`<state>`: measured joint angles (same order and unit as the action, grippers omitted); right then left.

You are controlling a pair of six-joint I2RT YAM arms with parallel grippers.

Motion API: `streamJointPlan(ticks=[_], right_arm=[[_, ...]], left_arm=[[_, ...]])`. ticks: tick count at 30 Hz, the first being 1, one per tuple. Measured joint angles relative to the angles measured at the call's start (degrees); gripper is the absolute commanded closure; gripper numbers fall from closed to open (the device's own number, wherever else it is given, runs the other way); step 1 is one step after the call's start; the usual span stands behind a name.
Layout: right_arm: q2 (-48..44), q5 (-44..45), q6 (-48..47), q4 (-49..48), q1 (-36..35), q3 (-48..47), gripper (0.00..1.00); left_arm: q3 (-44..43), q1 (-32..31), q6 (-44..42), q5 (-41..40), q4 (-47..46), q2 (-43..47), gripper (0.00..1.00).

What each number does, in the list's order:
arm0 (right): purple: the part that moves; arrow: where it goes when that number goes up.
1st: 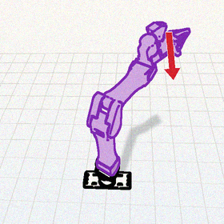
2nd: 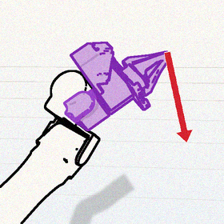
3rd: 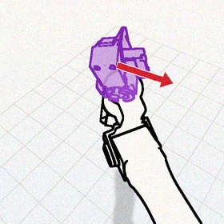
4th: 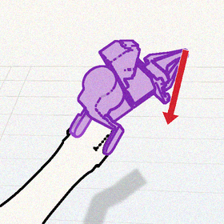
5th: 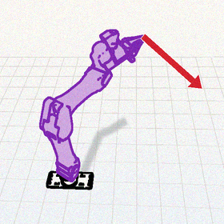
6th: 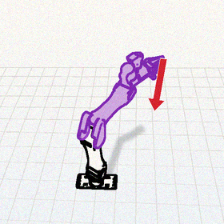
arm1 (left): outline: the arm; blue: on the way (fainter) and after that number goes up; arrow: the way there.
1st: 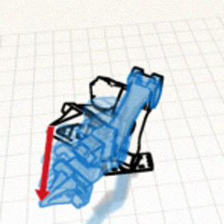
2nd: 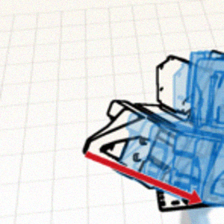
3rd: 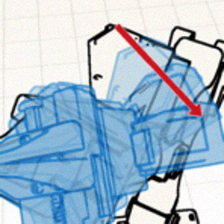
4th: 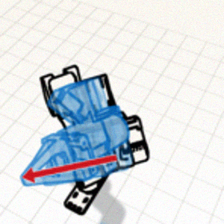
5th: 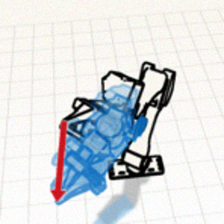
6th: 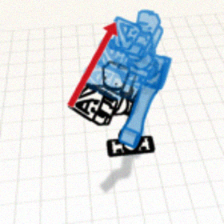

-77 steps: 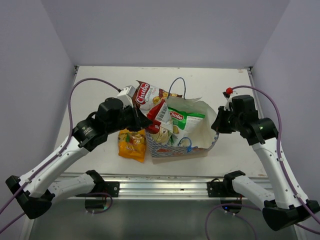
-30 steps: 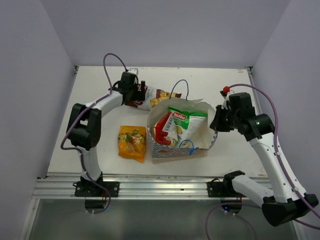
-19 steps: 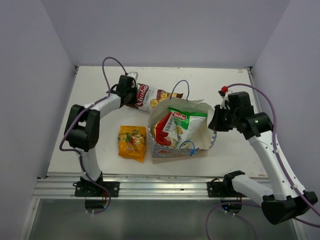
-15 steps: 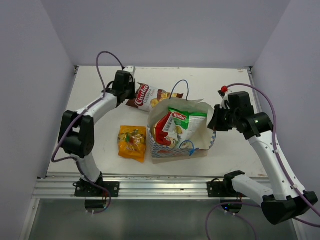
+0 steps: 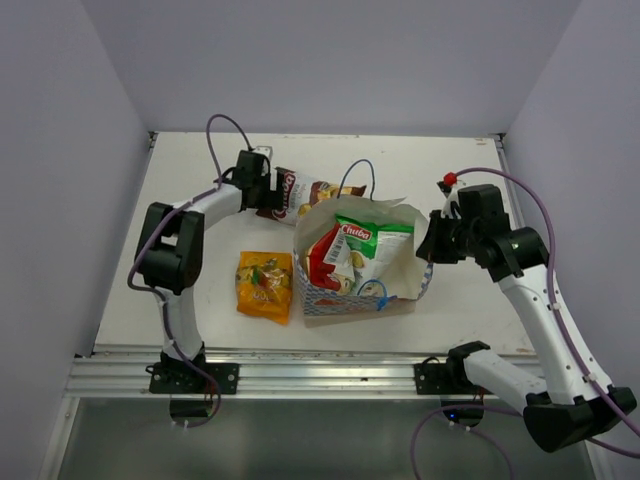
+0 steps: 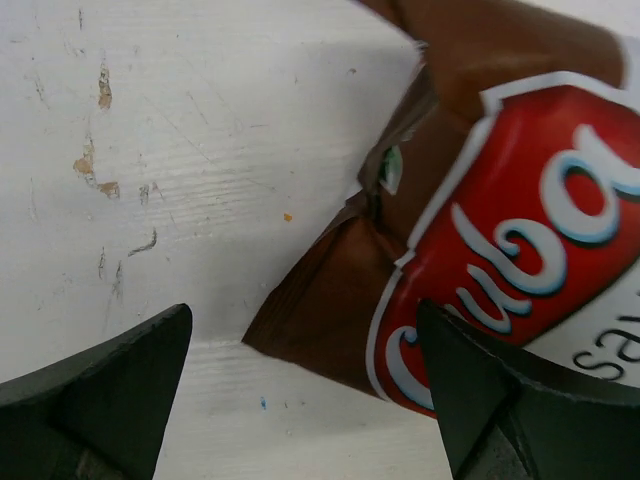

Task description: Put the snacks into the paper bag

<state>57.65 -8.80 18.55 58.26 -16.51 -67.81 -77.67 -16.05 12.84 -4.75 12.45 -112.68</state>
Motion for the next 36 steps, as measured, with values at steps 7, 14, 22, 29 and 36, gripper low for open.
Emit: streamJointPlan(ticks=[7, 14, 22, 29, 36], right_arm=[[0.15, -0.04, -0.2, -0.02, 0.0, -0.02, 1.0], [1.46, -0.81, -0.5, -0.13, 0.0, -0.42, 1.0], [1.99, -1.25, -0.57, -0.31, 0.0, -0.48, 1.0], [1.99, -1.22, -0.57, -0.33, 0.0, -0.74, 1.0], [1.99, -1.22, -0.57, -0.33, 0.0, -0.74, 1.0]], left_arm=[[-0.61, 0.68, -0.04, 2.08, -0.39, -2.86, 0.07], [0.11, 0.68, -0.46, 3.61, -2.75, -4.59, 0.14], [0.52, 0.52, -0.37, 5.57, -4.0, -4.79, 0.66], [-0.02, 0.17, -0.52, 5.62, -4.26, -5.51, 0.84], [-0.13, -0.2, -0.5, 5.64, -4.28, -5.7, 1.0]])
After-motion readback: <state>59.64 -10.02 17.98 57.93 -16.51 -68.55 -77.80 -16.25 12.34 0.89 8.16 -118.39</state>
